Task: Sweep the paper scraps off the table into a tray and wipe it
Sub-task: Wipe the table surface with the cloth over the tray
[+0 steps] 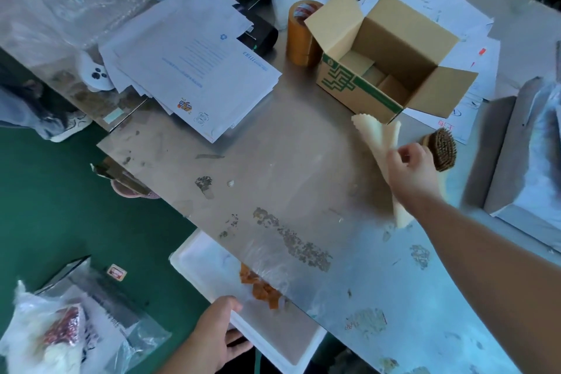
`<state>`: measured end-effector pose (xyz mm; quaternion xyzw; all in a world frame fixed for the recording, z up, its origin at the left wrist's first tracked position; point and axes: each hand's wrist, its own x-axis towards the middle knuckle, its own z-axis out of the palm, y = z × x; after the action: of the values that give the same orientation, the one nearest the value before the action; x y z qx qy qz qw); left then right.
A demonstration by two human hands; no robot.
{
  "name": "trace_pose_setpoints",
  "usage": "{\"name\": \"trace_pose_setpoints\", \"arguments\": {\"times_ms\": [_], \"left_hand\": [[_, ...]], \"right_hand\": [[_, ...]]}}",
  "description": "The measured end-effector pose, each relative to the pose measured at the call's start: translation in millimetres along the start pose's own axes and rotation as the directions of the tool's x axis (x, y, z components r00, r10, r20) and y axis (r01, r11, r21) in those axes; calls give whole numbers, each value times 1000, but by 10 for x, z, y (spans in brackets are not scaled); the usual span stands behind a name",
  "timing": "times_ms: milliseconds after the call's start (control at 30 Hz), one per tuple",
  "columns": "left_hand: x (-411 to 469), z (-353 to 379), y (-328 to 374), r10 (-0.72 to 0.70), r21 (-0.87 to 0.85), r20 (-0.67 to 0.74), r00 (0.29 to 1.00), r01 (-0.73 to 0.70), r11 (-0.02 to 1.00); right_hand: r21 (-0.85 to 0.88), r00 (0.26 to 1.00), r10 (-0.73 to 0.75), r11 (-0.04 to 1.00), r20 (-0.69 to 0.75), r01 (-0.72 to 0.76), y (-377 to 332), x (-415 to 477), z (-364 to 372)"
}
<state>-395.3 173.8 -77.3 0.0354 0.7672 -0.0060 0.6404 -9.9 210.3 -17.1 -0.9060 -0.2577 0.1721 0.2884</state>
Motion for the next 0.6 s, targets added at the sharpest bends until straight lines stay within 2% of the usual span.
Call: {"name": "trace_pose_setpoints", "arguments": {"times_ms": [167,300,467,600], "left_hand": [[25,39,-5,3,-19,-7,1000,-3,1000],[70,31,5,-17,-34,-10,1000,17,999],[142,24,-13,-13,-20,8,1000,13,1000],[228,-14,4,5,-11,23,1000,-4,1000]], "right_hand": [[-12,993,-57,998,104,58,-37,89,257],[32,989,-40,999,145,36,-89,88,539],[120,979,-169,981,114,155,-146,160,833],[97,959,-219,974,180,204,-225,196,971]]}}
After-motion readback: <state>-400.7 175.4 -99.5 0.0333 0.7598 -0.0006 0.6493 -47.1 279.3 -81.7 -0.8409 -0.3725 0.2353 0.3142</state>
